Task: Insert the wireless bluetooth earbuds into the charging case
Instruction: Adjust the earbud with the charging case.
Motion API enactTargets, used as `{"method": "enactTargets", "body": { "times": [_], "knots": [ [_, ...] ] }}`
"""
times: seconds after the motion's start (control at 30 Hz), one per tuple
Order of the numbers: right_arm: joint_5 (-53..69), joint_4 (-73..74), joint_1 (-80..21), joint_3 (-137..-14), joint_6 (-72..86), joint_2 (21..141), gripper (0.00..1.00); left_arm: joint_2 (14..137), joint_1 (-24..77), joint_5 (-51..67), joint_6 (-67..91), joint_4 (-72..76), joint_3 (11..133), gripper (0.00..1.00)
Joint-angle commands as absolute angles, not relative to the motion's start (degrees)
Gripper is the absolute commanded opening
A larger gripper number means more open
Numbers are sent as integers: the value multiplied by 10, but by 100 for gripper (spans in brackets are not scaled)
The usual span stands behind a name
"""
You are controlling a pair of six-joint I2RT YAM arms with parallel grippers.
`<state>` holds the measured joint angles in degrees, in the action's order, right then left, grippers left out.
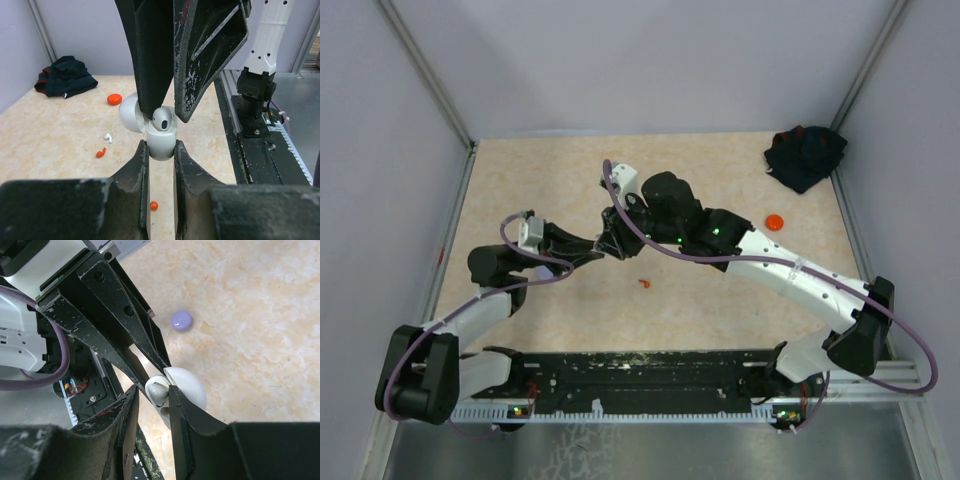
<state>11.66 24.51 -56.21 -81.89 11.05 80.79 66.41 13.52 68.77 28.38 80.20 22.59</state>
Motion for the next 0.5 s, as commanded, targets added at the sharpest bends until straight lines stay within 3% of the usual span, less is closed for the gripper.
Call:
{"method": "enactTargets", "body": {
  "times": [0.0,0.47],
  "knots": [
    [81,223,-558,-827,106,792,32,640,141,697,251,794,240,0],
    [49,192,-558,-816,111,741,40,627,141,666,220,742,240,0]
  ]
}}
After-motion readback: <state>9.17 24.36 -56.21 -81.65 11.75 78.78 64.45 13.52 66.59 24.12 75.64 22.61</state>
